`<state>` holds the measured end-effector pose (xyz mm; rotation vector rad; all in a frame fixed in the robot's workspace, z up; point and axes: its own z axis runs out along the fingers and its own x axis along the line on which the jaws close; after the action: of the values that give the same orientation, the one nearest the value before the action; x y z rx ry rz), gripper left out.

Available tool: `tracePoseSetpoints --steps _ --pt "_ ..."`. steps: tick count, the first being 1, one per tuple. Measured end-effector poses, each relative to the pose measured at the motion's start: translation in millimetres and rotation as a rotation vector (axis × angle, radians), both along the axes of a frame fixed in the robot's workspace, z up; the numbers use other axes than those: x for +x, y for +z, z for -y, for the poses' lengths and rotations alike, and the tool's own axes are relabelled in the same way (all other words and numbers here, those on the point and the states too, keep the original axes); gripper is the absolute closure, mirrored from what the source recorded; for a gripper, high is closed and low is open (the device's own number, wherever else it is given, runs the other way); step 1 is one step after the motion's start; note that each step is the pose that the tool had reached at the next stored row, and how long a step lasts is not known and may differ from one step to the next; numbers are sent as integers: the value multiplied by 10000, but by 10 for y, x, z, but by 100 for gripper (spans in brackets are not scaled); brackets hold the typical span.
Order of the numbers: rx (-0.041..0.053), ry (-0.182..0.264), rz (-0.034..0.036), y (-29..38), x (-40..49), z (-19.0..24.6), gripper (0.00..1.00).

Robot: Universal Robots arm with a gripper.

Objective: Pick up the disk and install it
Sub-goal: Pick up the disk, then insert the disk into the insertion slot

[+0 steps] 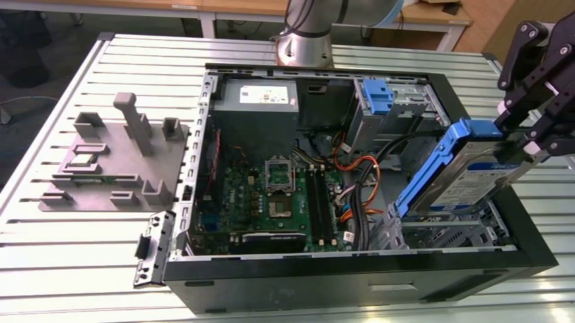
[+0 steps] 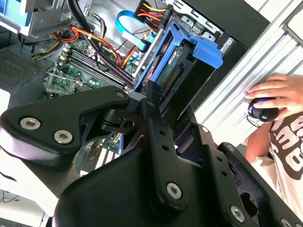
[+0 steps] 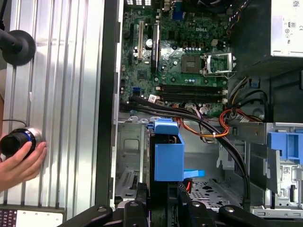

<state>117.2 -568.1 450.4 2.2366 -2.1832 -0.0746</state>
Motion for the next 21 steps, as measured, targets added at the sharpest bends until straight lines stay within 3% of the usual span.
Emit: tracePoseSetpoints --steps 9,21 --pt "-82 -339 -1 -2 18 1 65" --pt "-83 -394 5 -21 9 0 65"
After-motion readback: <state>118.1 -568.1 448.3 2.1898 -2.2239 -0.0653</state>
